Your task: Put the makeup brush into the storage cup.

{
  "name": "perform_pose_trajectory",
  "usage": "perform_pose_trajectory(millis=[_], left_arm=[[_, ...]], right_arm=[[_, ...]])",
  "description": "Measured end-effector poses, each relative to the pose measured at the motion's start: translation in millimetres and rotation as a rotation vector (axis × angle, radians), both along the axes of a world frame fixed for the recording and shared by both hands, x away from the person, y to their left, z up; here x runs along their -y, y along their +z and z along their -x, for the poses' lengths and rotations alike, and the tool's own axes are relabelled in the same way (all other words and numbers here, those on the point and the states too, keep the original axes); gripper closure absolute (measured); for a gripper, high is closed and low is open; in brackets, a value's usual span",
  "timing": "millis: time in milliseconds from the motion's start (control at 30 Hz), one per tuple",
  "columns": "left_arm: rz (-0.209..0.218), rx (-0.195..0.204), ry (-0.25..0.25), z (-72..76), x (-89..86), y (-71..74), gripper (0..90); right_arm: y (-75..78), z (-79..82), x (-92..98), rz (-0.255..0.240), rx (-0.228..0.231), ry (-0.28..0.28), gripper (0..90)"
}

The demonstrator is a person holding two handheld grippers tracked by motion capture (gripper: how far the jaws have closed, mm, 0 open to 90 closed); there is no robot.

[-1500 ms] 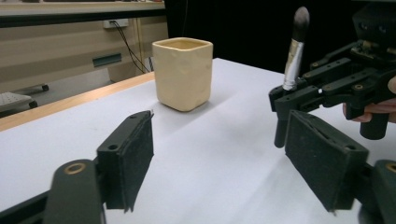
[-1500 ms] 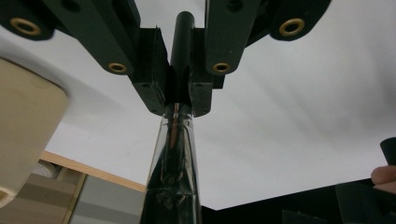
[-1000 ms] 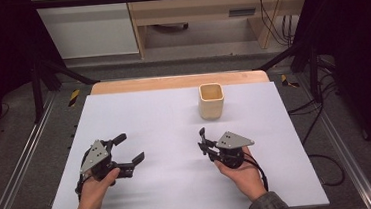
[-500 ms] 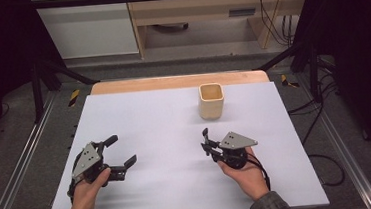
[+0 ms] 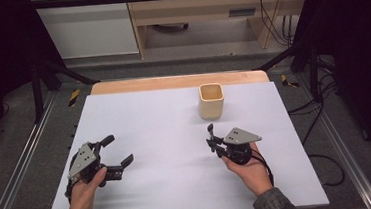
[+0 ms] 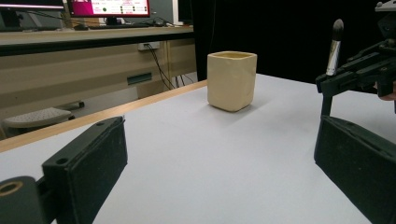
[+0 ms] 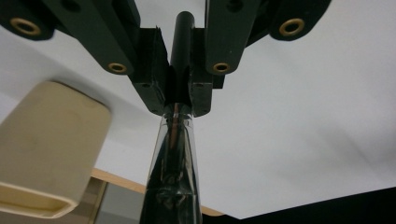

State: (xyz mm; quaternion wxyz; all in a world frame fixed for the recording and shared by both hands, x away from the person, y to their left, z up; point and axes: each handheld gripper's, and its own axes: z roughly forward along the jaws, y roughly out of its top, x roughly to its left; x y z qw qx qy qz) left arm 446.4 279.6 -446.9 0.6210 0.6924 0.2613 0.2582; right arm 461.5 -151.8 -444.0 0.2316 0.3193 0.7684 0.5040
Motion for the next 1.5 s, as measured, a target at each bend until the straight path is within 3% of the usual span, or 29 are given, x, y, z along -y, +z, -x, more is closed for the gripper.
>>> perform_pose_trajectory(millis=[267, 733, 900, 1500], left_arm=[[0.029, 0.001, 0.006, 1.6, -5.6, 0.4, 2.4], [0.015, 0.002, 0.025, 2.7, -8.5, 0.0, 2.4], [-0.003, -0.013, 0.07, 3.3, -7.5, -1.6, 2.0], [0.004, -0.006, 0.073, 6.7, -9.9, 0.4, 2.0]], right_arm=[[16.0, -12.1, 12.4, -0.01, 0.012, -0.056, 79.0], [41.7, -29.2, 18.6, -0.001, 0.059, -0.088, 79.0], [49.0, -36.1, 19.3, -0.007, 0.067, -0.104, 79.0], [71.0, -66.8, 14.9, -0.022, 0.082, -0.146, 79.0]])
